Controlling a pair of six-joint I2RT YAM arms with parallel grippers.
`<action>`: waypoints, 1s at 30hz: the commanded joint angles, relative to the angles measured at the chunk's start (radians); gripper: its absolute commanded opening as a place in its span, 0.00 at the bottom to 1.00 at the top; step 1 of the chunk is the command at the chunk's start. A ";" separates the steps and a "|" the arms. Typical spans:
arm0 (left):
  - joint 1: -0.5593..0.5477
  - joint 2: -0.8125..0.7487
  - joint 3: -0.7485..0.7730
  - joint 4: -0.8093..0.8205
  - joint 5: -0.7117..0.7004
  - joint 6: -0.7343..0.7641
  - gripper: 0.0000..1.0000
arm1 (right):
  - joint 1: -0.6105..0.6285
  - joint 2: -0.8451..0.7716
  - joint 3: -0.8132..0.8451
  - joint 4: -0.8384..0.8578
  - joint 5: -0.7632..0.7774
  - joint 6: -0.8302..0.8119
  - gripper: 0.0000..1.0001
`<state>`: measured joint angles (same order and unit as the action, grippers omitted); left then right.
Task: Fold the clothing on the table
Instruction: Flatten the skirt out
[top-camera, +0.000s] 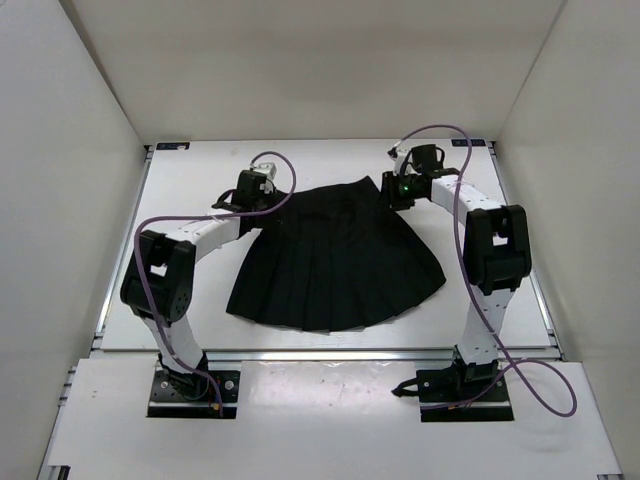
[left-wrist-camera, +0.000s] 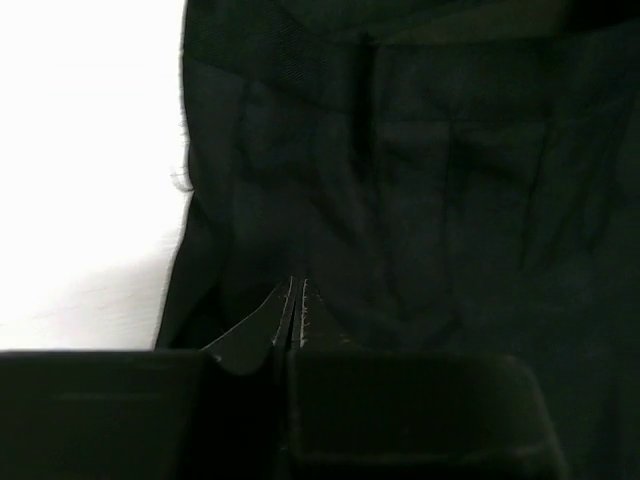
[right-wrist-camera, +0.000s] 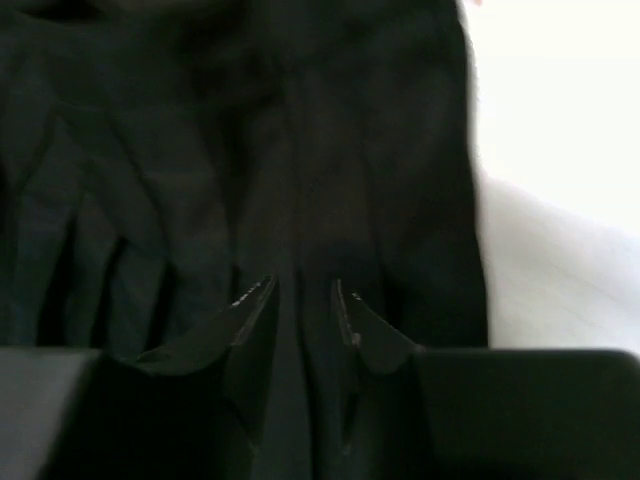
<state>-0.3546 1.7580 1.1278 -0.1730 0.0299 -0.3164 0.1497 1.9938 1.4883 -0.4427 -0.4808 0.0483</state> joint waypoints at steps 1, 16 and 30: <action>-0.007 0.014 0.007 0.109 0.057 -0.068 0.05 | 0.013 0.008 0.021 0.133 -0.067 0.001 0.24; 0.020 0.308 0.213 -0.019 -0.099 -0.194 0.00 | -0.045 0.290 0.213 -0.048 0.036 -0.013 0.00; 0.033 0.233 0.271 -0.080 -0.035 -0.213 0.02 | -0.104 0.088 0.049 0.001 0.012 0.028 0.05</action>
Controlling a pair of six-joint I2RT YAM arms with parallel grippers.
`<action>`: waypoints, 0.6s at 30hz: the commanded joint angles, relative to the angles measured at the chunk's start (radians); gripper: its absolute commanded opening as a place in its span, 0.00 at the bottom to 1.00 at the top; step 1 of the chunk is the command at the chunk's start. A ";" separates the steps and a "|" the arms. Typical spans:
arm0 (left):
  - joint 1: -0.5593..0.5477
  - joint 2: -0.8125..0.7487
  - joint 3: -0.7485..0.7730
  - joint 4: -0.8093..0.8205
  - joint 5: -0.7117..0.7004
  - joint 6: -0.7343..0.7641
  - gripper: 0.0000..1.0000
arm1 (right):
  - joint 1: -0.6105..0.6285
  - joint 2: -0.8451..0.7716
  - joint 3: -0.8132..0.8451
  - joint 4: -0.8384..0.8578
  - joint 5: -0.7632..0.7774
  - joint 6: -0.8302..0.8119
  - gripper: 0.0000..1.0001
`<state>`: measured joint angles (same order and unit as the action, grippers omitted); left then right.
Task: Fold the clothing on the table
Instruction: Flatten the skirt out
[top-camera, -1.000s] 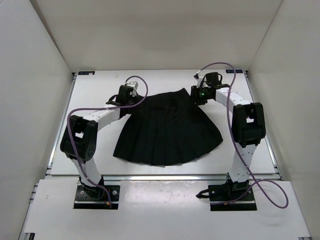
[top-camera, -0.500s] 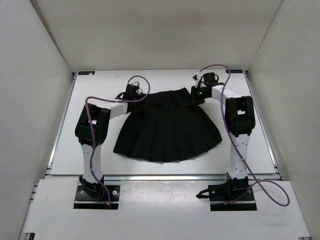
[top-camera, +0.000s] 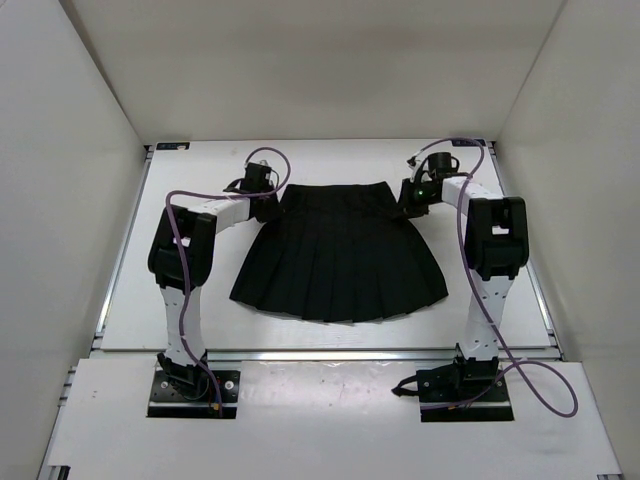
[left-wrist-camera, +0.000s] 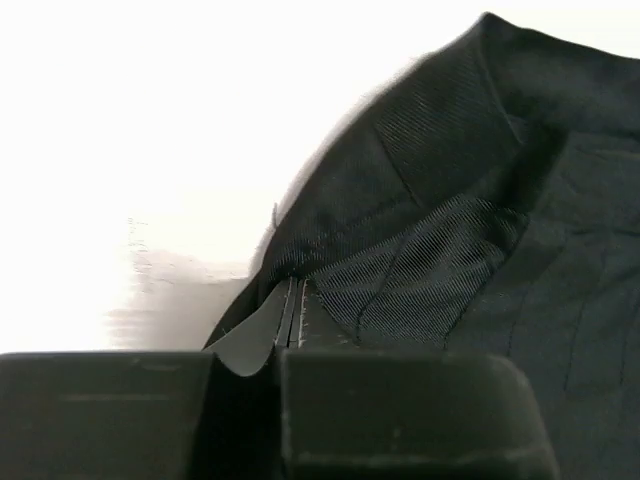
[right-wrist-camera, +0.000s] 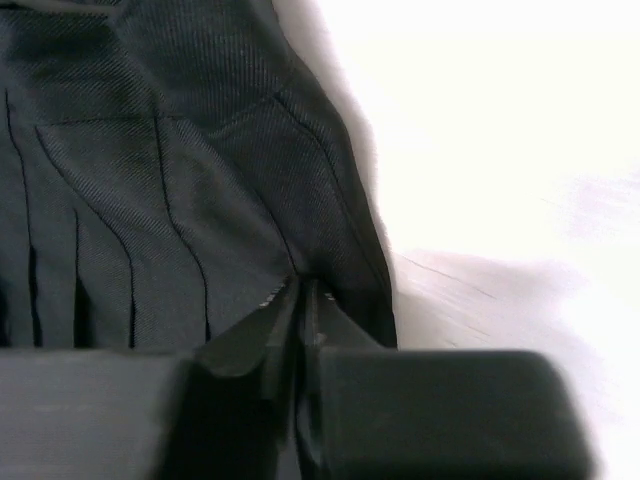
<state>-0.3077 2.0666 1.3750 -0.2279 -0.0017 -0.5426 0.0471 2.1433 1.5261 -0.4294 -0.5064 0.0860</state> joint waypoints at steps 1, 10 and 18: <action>-0.016 -0.083 0.024 -0.007 0.021 0.018 0.04 | 0.016 -0.077 0.028 -0.005 0.029 -0.005 0.09; -0.037 -0.047 0.196 0.036 0.042 0.061 0.34 | 0.057 0.010 0.276 -0.005 -0.014 0.017 0.09; -0.036 0.095 0.272 0.053 0.037 0.013 0.10 | 0.057 0.200 0.404 -0.009 0.009 0.046 0.00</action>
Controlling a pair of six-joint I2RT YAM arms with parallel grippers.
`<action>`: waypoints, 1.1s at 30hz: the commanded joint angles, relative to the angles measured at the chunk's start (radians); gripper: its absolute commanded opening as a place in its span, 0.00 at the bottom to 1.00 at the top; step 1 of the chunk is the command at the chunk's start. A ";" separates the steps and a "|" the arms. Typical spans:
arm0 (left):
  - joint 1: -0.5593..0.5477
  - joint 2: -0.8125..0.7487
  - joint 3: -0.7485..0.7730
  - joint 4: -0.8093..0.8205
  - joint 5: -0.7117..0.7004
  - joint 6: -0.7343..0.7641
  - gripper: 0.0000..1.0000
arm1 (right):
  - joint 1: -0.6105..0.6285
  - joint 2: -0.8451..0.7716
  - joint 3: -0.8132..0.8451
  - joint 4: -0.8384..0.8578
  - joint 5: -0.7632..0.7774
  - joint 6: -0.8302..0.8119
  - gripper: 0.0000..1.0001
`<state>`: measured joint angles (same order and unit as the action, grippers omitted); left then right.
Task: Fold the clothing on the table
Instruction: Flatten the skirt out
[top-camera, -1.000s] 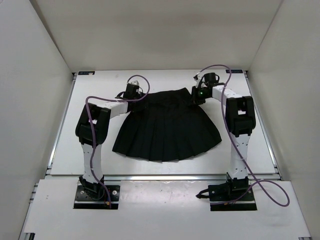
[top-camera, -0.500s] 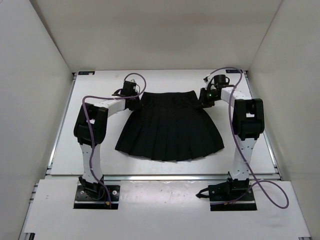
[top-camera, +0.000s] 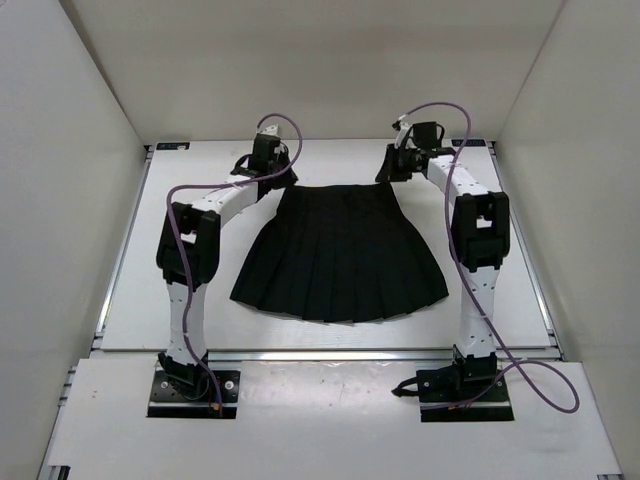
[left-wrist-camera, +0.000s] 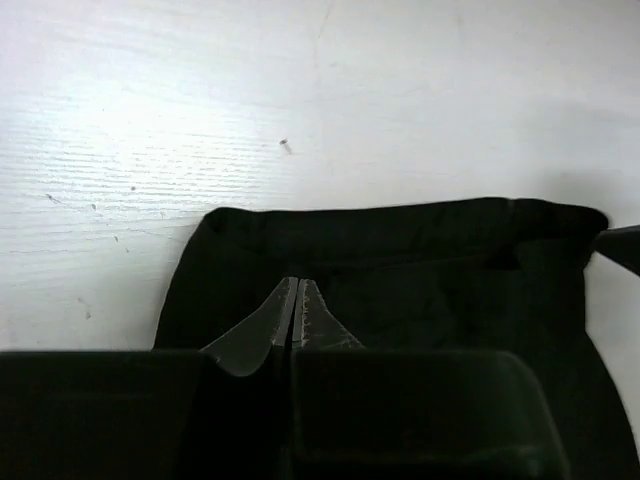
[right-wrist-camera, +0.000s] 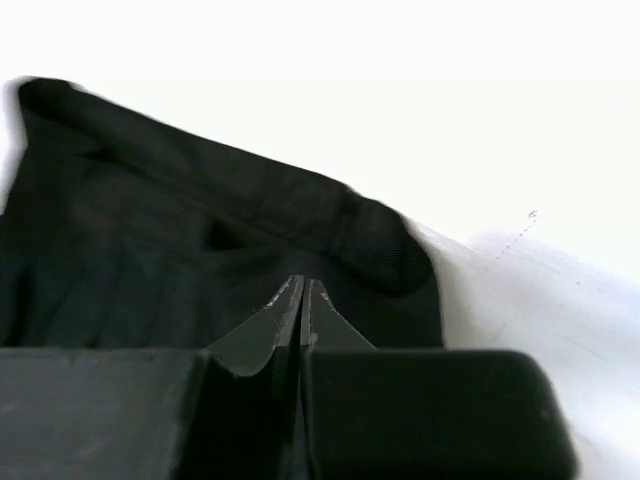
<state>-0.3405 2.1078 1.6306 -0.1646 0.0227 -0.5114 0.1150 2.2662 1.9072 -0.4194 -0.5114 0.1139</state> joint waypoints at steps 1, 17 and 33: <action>-0.006 0.067 0.012 -0.001 0.007 -0.019 0.09 | -0.011 0.082 0.023 -0.016 0.023 0.007 0.00; 0.057 0.115 0.089 -0.079 0.022 -0.009 0.14 | -0.101 0.030 -0.014 -0.022 -0.033 0.044 0.05; 0.054 -0.017 -0.014 -0.024 0.069 0.108 0.83 | -0.083 -0.025 0.016 -0.117 0.056 -0.066 0.70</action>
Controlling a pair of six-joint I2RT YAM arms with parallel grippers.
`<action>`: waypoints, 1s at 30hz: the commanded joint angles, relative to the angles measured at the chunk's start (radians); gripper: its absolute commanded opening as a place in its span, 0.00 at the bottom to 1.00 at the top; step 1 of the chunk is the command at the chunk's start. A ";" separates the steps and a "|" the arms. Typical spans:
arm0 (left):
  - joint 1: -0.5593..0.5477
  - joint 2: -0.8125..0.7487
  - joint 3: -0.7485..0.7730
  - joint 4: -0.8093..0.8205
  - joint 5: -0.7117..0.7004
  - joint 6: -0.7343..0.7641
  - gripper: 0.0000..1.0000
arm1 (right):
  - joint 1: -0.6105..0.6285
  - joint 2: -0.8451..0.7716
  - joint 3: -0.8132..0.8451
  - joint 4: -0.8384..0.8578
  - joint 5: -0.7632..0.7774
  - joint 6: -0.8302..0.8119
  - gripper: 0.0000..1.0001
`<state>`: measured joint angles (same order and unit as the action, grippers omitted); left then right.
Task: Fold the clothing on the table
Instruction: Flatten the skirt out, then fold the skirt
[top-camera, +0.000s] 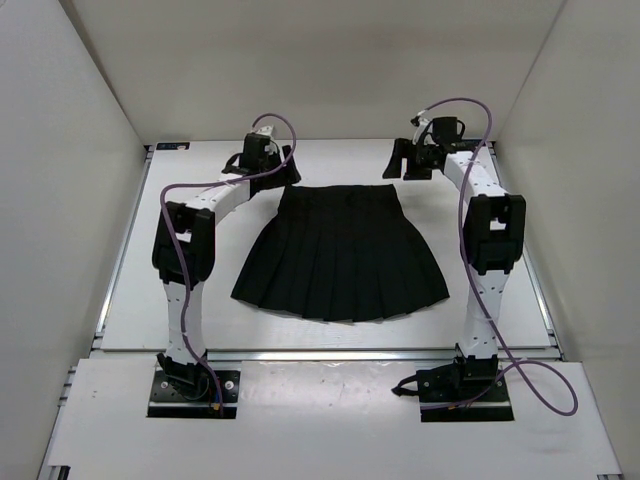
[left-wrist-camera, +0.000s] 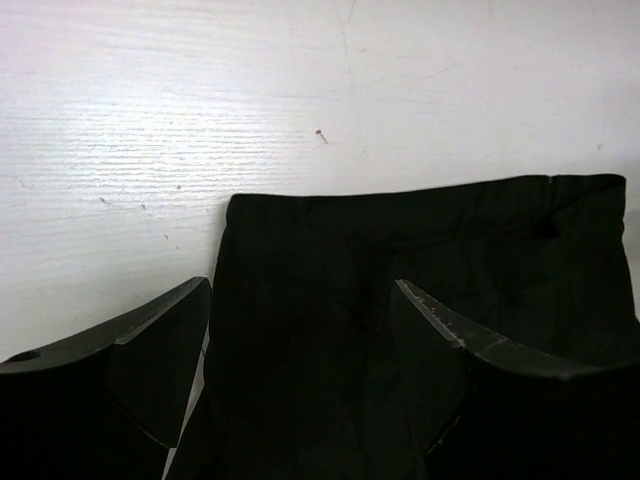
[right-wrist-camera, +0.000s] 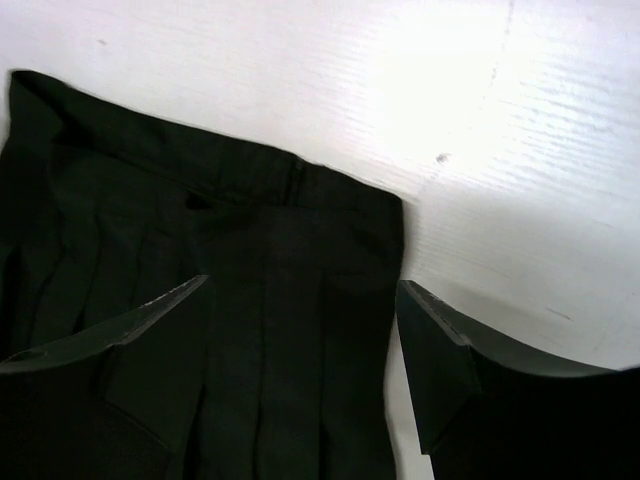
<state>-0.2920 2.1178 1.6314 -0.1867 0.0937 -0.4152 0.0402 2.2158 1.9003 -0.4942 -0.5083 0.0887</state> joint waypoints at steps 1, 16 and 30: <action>0.007 -0.019 -0.012 -0.011 -0.006 0.010 0.83 | -0.013 0.037 0.025 -0.041 0.056 -0.041 0.71; 0.010 0.077 0.005 -0.020 0.007 -0.048 0.74 | -0.007 0.160 0.105 -0.079 0.059 -0.053 0.68; 0.011 0.146 0.045 -0.042 0.037 -0.076 0.62 | 0.050 0.208 0.120 -0.098 0.106 -0.058 0.60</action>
<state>-0.2852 2.2593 1.6566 -0.2108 0.1047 -0.4801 0.0597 2.3951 1.9984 -0.5762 -0.4232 0.0437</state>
